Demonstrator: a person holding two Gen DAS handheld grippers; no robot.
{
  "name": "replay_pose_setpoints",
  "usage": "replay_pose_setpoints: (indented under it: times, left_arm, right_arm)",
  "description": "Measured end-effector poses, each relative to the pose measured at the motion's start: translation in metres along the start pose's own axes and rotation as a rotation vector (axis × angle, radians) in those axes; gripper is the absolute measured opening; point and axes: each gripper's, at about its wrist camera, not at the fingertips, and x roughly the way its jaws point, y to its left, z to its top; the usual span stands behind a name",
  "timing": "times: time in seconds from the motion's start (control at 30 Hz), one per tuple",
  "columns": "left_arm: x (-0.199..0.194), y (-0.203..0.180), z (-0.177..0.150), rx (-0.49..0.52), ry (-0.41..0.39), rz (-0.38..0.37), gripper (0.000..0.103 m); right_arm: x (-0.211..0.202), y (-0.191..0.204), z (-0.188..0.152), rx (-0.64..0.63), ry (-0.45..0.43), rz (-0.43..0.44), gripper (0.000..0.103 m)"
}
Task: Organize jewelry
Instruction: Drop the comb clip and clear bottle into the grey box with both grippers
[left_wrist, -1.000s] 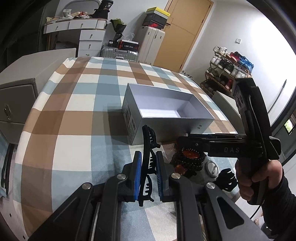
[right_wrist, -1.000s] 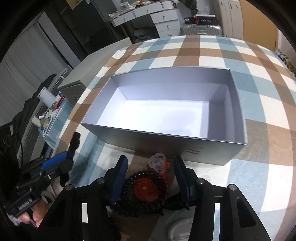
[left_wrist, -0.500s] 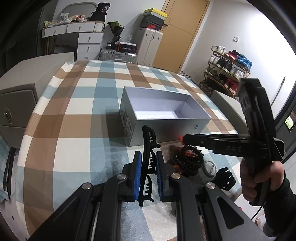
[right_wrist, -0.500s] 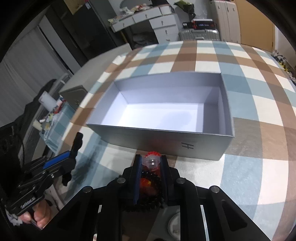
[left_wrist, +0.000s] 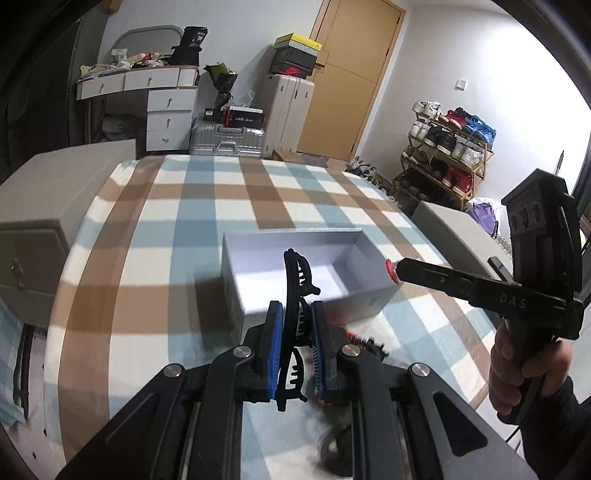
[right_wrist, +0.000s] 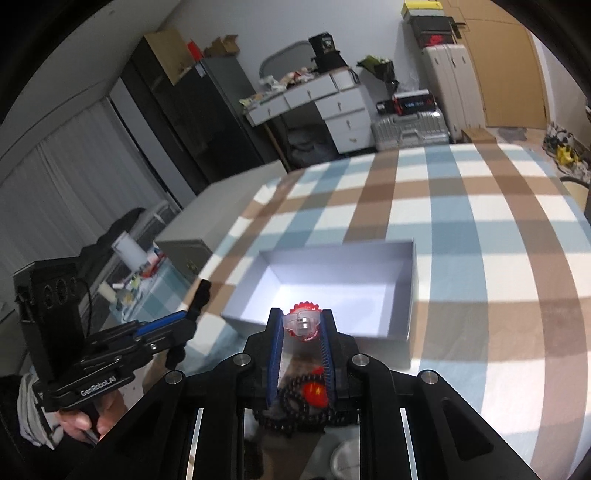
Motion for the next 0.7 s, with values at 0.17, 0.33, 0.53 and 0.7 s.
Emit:
replay_pose_setpoints:
  times: [0.17,0.33,0.53,0.7]
  left_arm:
    - [0.017,-0.002,0.02,0.005,0.0,-0.015,0.01]
    - [0.043,-0.008,0.036,-0.005,0.041,-0.076,0.01]
    - [0.068,-0.014,0.045,0.052,0.089,-0.091,0.01]
    - [0.083,-0.015,0.047,0.067,0.148,-0.122,0.01]
  right_arm:
    - [0.001,-0.007,0.014,-0.005,-0.026,0.041,0.018]
    - [0.012,-0.017,0.027,-0.004,-0.027,0.057,0.018]
    - [0.031,-0.033,0.037,0.015,-0.003,0.07,0.019]
    - [0.043,-0.041,0.038,0.03,0.026,0.074,0.019]
